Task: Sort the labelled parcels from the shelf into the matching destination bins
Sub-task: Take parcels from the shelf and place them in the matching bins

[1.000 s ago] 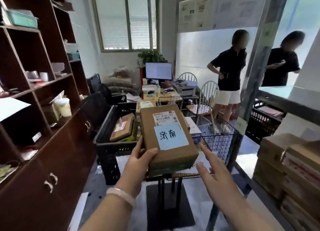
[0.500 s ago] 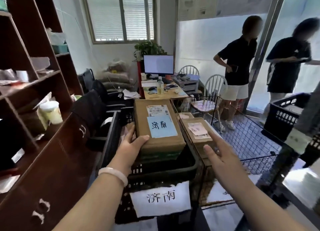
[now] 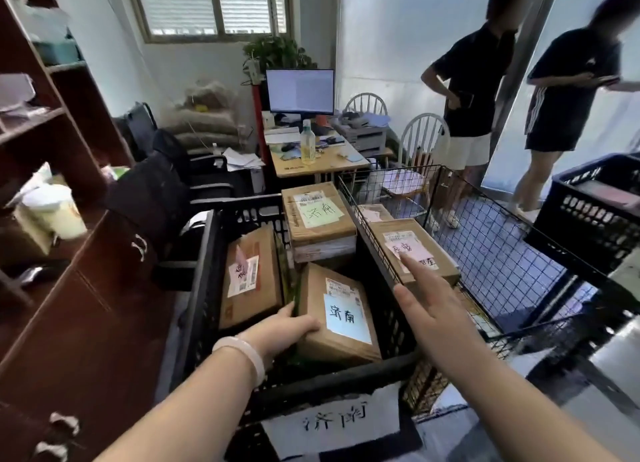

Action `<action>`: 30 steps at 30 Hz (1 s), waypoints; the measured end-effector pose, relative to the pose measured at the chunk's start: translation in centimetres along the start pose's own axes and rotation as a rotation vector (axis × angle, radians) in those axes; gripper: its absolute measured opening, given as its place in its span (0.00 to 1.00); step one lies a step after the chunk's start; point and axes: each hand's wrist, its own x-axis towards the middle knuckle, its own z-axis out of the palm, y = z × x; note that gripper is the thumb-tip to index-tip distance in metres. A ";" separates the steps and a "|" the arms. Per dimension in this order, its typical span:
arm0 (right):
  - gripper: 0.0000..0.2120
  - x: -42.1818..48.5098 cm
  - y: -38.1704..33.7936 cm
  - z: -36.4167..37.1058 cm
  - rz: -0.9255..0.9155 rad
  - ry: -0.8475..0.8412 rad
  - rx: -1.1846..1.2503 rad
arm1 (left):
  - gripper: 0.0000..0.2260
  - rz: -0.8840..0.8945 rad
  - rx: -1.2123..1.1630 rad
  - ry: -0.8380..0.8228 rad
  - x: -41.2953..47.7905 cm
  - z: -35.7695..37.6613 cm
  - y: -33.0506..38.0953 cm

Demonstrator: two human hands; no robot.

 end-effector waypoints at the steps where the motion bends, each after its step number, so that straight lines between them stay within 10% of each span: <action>1: 0.25 0.3 0.0 0.3 0.004 -0.015 0.002 | 0.42 -0.019 0.040 -0.009 0.4 0.0 0.2; 10: 0.24 3.0 1.2 0.0 0.043 -0.045 -0.022 | 0.53 -0.219 0.187 -0.198 3.8 0.9 -0.2; 24: 0.26 1.1 2.9 -1.4 0.092 0.005 -0.237 | 0.59 -0.094 1.164 -0.235 9.0 5.4 -1.5; 30: 0.26 -2.1 3.2 -3.5 0.152 0.068 -0.262 | 0.46 0.053 1.323 -0.130 7.9 5.0 1.1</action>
